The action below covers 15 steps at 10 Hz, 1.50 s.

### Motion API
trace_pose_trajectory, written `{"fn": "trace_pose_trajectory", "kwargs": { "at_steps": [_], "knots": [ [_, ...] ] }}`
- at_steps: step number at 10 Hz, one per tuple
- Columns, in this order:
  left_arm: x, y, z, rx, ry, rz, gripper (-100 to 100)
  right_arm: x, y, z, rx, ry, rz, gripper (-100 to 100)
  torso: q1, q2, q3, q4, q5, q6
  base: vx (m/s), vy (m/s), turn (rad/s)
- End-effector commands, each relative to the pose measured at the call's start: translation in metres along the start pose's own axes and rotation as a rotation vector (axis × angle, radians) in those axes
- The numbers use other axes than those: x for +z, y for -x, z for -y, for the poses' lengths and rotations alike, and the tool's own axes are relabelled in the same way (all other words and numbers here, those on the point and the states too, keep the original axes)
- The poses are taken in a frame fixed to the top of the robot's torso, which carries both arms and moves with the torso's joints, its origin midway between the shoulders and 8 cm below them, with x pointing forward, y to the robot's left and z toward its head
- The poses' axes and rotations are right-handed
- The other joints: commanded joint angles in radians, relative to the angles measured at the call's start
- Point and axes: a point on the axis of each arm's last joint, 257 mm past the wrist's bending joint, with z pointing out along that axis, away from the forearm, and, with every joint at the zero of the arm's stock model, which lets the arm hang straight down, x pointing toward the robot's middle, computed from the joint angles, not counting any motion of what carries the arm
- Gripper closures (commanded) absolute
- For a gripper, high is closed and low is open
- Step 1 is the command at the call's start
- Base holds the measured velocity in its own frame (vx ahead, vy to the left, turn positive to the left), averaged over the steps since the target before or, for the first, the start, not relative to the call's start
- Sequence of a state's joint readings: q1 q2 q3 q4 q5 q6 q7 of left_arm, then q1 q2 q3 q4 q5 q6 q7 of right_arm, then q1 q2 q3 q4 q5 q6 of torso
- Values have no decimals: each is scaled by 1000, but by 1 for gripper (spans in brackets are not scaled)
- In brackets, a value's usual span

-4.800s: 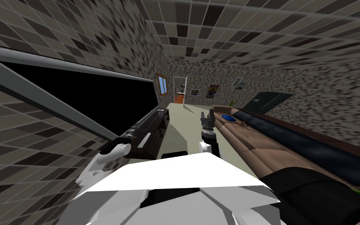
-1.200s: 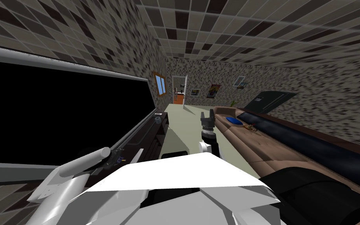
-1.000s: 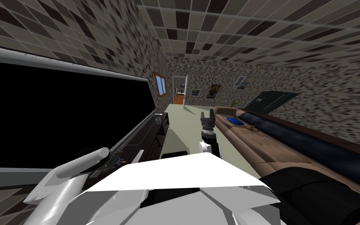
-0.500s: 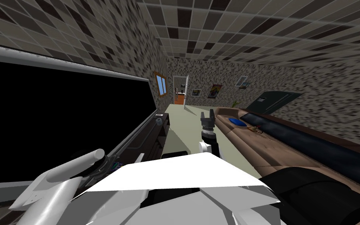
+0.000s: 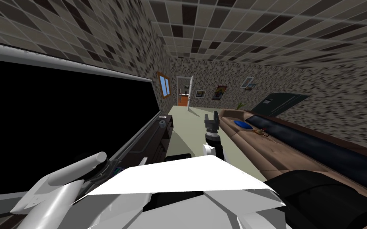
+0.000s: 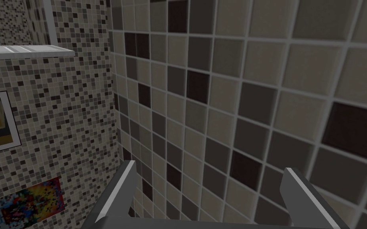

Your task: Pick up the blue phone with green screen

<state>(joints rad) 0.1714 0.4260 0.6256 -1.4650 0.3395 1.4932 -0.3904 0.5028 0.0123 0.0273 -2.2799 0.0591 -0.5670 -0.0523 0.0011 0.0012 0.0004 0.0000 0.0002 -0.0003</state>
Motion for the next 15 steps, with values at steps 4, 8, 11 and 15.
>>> {"fn": "trace_pose_trajectory", "kwargs": {
  "at_steps": [4,8,11,15],
  "knots": [
    [15,-6,0,-2,-1,1,-100,0,0,0,0,0,0,0,1,1,1,0,0,0,-8,23,-7],
    [16,-6,0,-3,0,2,100,0,0,0,0,0,0,0,0,0,0,0,0,0,0,0,0],
    [7,-2,1,-2,-3,1,100,0,0,0,0,0,0,0,0,0,0,0,0,0,1,-6,5],
    [-2,1,2,-1,-4,2,0,0,0,0,0,0,0,0,-2,0,0,0,0,0,4,-21,8]
  ]
}}
